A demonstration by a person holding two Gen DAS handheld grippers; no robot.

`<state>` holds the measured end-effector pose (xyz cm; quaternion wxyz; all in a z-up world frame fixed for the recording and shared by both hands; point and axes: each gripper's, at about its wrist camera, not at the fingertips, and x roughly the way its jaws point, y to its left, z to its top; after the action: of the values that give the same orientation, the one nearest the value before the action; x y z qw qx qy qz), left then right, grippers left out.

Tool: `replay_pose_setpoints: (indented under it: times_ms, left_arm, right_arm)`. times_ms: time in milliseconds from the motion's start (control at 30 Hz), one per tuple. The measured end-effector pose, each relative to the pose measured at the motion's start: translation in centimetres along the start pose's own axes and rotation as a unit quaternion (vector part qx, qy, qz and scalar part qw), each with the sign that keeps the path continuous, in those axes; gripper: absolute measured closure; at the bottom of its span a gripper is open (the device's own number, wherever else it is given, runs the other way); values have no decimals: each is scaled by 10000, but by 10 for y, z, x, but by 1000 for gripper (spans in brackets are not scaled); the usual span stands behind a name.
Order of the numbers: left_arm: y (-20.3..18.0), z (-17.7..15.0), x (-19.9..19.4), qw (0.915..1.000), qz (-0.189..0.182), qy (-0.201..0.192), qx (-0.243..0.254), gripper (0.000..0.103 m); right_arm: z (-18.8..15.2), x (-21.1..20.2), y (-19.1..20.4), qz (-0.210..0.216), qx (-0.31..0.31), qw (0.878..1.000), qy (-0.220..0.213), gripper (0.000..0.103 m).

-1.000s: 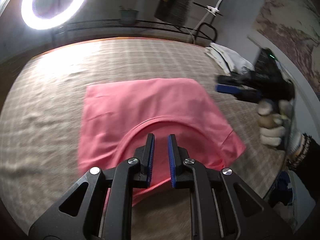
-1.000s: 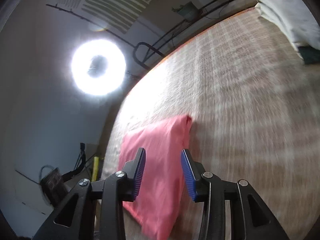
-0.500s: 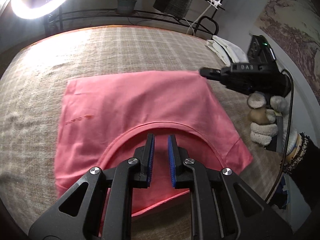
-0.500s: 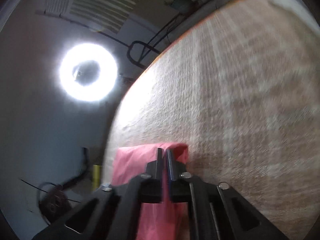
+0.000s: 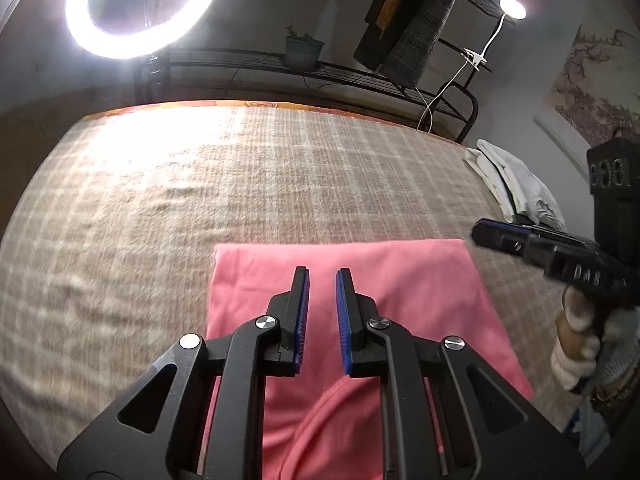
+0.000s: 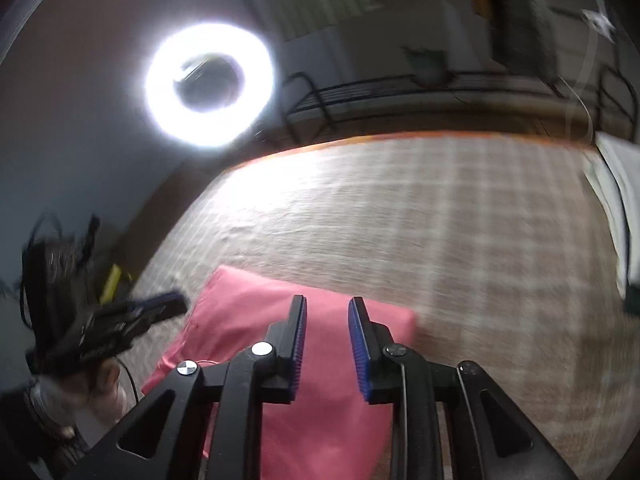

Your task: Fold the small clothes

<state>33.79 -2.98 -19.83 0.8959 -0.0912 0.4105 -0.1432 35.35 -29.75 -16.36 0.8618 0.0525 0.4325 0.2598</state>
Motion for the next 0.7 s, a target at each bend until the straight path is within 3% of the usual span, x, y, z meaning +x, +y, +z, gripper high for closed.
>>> replay_pose_setpoints:
  times_ms: [100,333,433,533,700]
  left_arm:
    - [1,-4,20,9997,111,140,155,91]
    - [11,-16,53,9984,230,428,274,91]
    - [15,-14,50,9986,194,461,162,90]
    - [16,-5,38,9993,228,254,133,90]
    - [10,6,36,9992,275,125,265,90]
  right_arm:
    - [4,28,22,-246,-381,9989,135,80]
    - [-19,75,14,-741,-687,9928,647,81]
    - [-24,72,10,-729,-784,9927,561,82]
    - [-17,65,10,-782,-785,9918,640,82]
    - [-1,52,24,-549,-861,9942,352,79]
